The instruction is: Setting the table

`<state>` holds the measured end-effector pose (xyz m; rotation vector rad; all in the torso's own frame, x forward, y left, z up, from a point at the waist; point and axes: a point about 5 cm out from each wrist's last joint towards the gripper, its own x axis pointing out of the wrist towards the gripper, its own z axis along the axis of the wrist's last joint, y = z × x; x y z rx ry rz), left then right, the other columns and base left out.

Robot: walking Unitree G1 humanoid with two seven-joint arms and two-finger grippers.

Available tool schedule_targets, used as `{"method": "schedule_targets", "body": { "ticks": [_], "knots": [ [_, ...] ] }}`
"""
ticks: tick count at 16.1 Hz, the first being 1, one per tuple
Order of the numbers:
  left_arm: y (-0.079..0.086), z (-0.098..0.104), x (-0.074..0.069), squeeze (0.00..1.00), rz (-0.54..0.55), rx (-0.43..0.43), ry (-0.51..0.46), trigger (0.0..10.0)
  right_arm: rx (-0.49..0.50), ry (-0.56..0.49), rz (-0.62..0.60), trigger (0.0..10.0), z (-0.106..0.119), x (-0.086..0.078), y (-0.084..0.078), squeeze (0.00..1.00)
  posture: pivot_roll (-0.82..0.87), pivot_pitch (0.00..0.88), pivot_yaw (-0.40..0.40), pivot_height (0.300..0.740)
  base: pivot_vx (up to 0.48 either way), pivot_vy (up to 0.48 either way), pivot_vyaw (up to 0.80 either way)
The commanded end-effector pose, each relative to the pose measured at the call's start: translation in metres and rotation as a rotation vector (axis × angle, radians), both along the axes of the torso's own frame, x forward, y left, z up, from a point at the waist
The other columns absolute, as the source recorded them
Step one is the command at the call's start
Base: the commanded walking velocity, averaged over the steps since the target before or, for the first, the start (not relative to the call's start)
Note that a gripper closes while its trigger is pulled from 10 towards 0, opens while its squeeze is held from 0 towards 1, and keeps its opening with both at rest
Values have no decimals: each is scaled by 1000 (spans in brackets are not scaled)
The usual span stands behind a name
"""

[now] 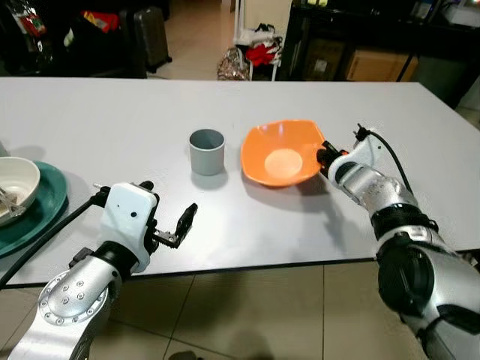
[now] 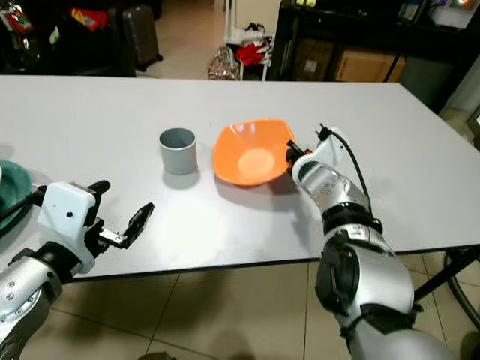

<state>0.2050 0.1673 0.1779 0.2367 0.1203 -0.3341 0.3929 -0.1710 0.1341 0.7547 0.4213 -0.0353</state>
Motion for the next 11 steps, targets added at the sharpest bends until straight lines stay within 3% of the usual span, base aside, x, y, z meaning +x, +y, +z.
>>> {"method": "schedule_targets", "body": {
  "ticks": [1,3,7,11],
  "knots": [
    [-2,4,-2,0,-14,12,-11,10000,32,-45,-34,10000,11,6,0,0,197,26,-30,740,0,0,0],
    [-2,3,-5,0,-7,18,-2,10000,66,-41,-78,10000,8,6,7,0,204,28,-35,740,0,0,0],
    [-1,3,-5,0,-2,23,-1,10000,96,-25,-56,10000,3,5,18,0,211,21,-32,740,0,0,0],
    [-1,5,0,0,-17,32,-6,10000,120,-29,-81,10000,1,5,19,0,201,12,-12,740,0,0,0]
  ]
}}
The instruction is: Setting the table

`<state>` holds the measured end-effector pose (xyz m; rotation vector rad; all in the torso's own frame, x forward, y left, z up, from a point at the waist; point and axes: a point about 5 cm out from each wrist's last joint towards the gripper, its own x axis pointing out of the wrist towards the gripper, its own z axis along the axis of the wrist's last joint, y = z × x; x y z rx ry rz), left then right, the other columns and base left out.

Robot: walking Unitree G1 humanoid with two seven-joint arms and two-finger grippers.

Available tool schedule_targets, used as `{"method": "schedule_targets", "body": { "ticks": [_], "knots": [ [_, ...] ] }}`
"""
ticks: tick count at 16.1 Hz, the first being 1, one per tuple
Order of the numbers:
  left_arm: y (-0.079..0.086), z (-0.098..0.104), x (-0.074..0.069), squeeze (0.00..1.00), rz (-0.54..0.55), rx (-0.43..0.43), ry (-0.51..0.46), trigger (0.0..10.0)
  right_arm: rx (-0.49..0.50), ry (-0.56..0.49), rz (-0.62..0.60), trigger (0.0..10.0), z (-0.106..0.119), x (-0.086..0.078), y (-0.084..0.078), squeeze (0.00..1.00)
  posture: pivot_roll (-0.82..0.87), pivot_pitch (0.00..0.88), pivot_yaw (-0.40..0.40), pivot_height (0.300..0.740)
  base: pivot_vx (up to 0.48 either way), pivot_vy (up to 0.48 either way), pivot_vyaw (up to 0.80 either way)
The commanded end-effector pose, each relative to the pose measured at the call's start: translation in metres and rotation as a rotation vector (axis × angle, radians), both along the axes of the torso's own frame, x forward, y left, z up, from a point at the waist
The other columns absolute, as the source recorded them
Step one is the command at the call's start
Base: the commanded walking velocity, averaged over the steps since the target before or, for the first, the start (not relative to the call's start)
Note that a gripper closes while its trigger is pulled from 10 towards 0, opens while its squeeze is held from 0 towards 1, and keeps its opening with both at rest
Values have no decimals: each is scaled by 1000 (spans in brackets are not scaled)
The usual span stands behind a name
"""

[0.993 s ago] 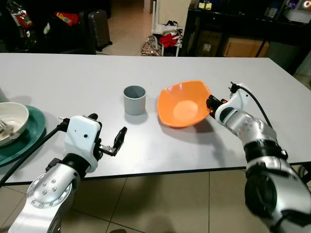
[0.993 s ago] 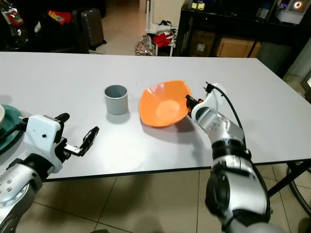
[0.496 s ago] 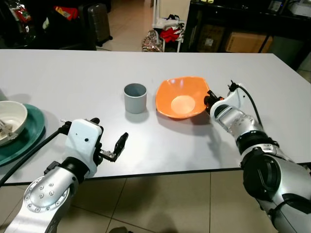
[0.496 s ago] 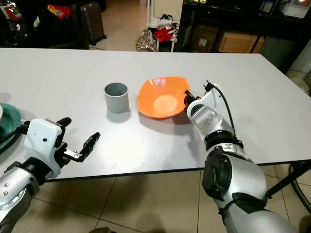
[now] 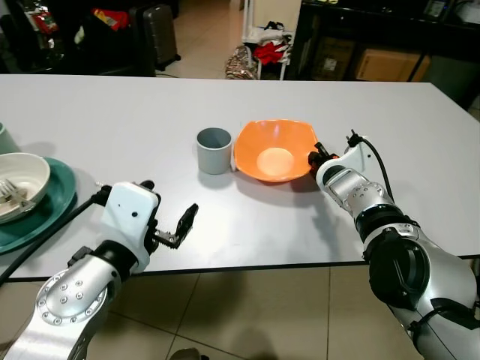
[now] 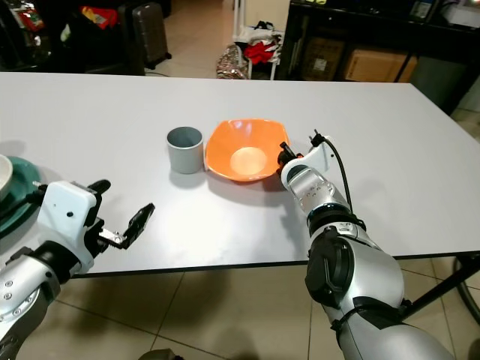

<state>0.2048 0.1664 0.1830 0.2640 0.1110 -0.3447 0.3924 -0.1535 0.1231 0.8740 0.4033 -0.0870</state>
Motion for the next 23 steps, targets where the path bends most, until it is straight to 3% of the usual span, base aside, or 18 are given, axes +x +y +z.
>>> {"method": "schedule_targets", "body": {
  "ticks": [1,2,3,4,11,15,19,21,22,23],
  "knots": [
    [0,0,1,0,-11,8,6,10000,26,-35,-26,10000,11,5,0,27,198,9,-3,740,0,0,0],
    [-1,0,2,0,-17,10,7,10000,38,-35,-35,10000,10,4,-1,333,196,7,2,740,0,0,0],
    [-1,0,2,0,-19,11,7,10000,41,-35,-36,10000,9,4,-1,333,196,7,2,740,0,0,0],
    [0,1,4,0,-27,16,8,10000,44,-34,-46,10000,7,3,-2,1000,195,6,9,740,0,0,0],
    [1,0,9,0,-40,20,4,10000,47,-78,-42,10000,3,0,-15,1000,172,0,30,740,0,0,0],
    [3,-1,19,0,-6,-30,-24,10000,16,-122,6,10000,-8,-14,-34,1000,119,0,33,740,0,0,0],
    [-4,-4,22,0,22,-76,-51,10000,-55,-250,26,10000,12,-36,-46,1000,94,0,19,740,0,0,0],
    [-1,-3,24,0,81,-92,-75,10000,-166,-338,64,10000,26,-54,-47,1000,87,0,13,740,0,0,0],
    [3,-4,25,0,150,-108,-81,10000,-388,-422,57,10000,40,-66,-49,1000,79,0,10,740,0,0,0],
    [5,-5,23,0,174,-117,-81,10000,-434,-453,78,10000,46,-73,-46,1000,72,0,12,740,0,0,0]
  ]
}}
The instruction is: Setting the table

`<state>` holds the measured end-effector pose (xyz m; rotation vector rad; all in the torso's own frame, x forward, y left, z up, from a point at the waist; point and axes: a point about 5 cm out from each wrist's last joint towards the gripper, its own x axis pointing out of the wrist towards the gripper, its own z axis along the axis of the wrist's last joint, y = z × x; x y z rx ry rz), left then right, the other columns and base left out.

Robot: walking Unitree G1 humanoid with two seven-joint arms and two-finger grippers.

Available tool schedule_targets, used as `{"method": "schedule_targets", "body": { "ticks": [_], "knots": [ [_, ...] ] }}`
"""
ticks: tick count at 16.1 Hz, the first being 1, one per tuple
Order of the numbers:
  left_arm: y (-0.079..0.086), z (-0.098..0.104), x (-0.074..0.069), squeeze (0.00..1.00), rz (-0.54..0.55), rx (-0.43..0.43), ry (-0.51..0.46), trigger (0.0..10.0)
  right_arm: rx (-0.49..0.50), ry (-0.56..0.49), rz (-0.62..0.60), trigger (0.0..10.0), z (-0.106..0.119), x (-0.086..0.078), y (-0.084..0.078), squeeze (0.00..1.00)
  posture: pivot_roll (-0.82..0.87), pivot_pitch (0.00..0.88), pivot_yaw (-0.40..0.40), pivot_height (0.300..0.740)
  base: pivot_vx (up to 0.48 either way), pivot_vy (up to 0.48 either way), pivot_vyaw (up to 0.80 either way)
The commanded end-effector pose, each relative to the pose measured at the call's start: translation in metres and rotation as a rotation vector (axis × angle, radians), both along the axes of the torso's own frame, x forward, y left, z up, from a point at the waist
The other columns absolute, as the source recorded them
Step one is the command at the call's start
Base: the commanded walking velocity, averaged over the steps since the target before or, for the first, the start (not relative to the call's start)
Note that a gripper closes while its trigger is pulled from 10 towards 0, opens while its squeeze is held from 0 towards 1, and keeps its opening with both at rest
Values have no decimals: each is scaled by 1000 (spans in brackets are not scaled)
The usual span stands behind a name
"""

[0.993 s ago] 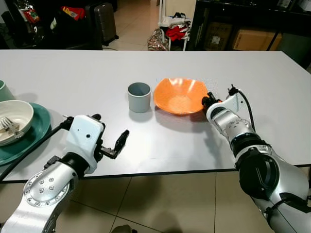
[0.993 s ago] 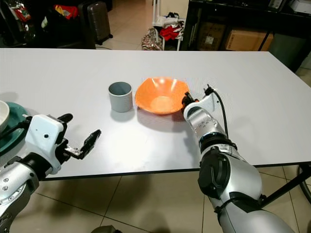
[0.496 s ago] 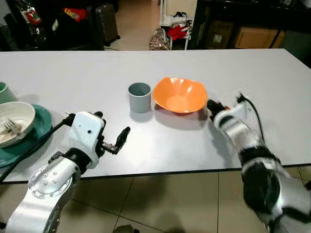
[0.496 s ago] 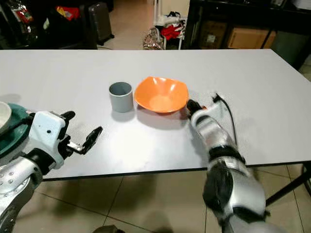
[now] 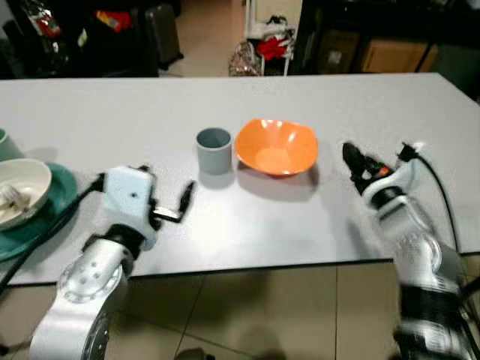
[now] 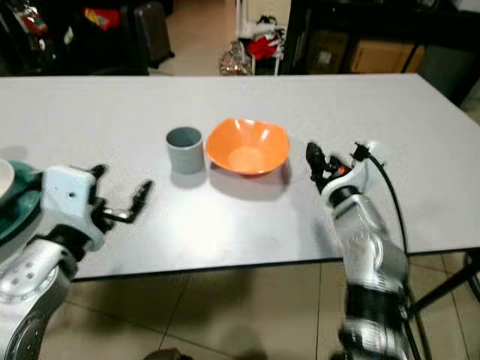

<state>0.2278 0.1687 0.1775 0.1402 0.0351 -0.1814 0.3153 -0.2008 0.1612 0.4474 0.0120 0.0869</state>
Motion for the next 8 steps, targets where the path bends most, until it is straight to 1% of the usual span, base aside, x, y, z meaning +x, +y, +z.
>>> {"method": "schedule_targets", "body": {
  "ticks": [1,2,4,5,6,8],
  "knots": [
    [5,-2,-2,0,36,10,0,10000,-73,-48,30,10000,15,-7,9,1000,43,0,14,740,0,0,0],
    [4,-3,-9,0,57,8,2,10000,-152,-78,109,10000,24,-27,28,1000,29,0,19,740,0,0,0],
    [3,0,-11,0,65,15,-12,10000,-168,-83,176,10000,24,-42,42,1000,22,0,27,740,0,0,0],
    [-3,4,-8,0,49,6,-36,10000,-186,-61,204,10000,15,-59,52,1000,2,0,45,740,0,0,0],
    [-5,5,-8,0,44,-1,-40,10000,-189,-59,208,10000,13,-63,54,1000,2,0,45,740,0,0,0],
    [-9,5,-4,0,16,-14,-41,10000,-217,-56,240,10000,11,-75,64,1000,-28,0,78,740,0,0,0]
  ]
}}
